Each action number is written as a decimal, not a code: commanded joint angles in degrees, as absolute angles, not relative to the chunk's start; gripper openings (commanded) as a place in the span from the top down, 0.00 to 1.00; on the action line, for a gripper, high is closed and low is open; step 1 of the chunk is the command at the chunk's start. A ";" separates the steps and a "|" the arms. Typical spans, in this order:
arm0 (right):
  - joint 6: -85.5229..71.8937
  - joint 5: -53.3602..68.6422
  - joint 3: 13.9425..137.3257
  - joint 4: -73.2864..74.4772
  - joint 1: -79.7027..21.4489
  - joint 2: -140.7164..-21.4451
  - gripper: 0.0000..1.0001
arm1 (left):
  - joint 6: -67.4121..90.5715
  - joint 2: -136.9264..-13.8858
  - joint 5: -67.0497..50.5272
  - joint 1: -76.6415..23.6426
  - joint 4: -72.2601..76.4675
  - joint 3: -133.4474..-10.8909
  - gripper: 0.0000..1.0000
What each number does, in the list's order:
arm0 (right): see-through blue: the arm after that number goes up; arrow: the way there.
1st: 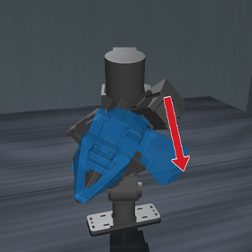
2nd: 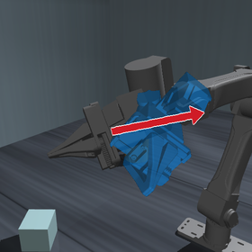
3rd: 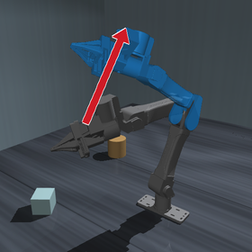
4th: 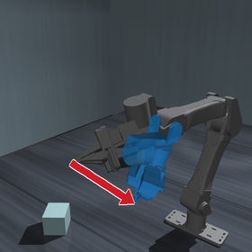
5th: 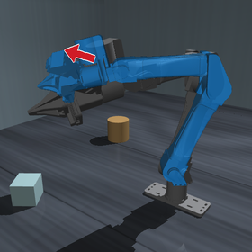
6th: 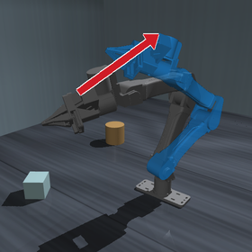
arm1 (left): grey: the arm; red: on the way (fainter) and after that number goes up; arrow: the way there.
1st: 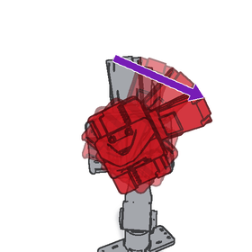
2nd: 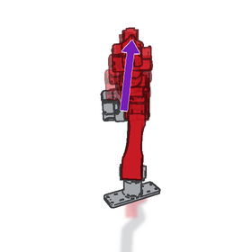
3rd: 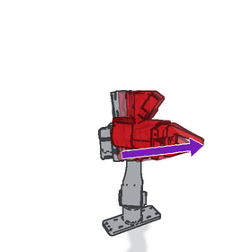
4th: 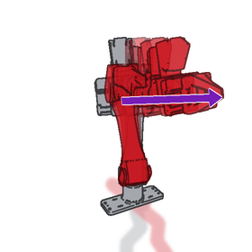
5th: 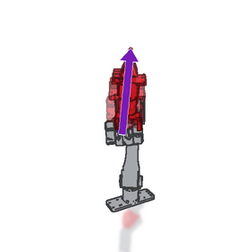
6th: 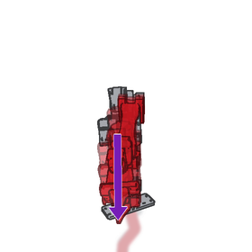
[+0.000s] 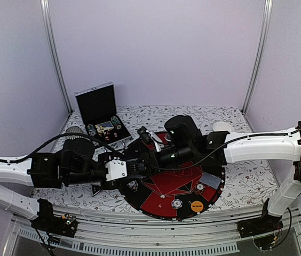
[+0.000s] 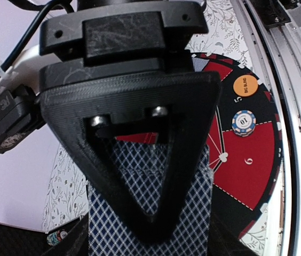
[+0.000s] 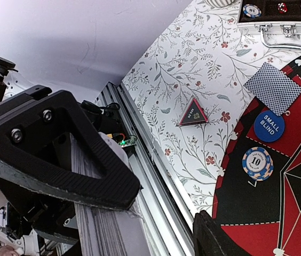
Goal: Distribute texas hold em gaming equipment
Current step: Pick up the poker card from the face-down deck piles, then distribute the poker card in the small blind area.
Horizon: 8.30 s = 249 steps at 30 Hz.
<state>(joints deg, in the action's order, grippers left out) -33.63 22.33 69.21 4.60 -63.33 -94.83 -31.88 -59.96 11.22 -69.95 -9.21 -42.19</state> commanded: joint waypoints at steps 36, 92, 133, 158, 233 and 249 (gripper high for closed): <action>-31.20 18.83 68.82 10.95 -62.80 -88.43 0.62 | -31.99 -60.07 11.98 -68.17 -7.15 -41.31 0.42; -31.04 27.02 75.11 3.99 -63.09 -97.80 0.68 | -31.82 -59.71 11.21 -68.06 -7.14 -41.31 0.43; -31.53 19.77 70.31 7.91 -62.49 -92.39 0.63 | -31.11 -59.74 10.60 -66.36 -8.65 -41.58 0.43; -30.83 16.40 70.69 15.83 -62.40 -87.53 0.71 | -31.38 -60.16 11.08 -66.30 -8.36 -41.31 0.44; -28.95 11.92 68.62 21.60 -55.09 -65.57 0.98 | -31.12 -60.52 10.20 -65.82 -9.80 -41.92 0.44; -29.84 31.06 74.49 -1.87 -42.92 -100.97 0.98 | -30.70 -57.77 11.52 -64.00 -9.67 -42.60 0.44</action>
<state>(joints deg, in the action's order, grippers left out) -28.73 20.62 67.68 7.38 -42.83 -91.18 -31.42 -59.46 11.14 -65.52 -10.24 -41.34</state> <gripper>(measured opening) 0.021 0.560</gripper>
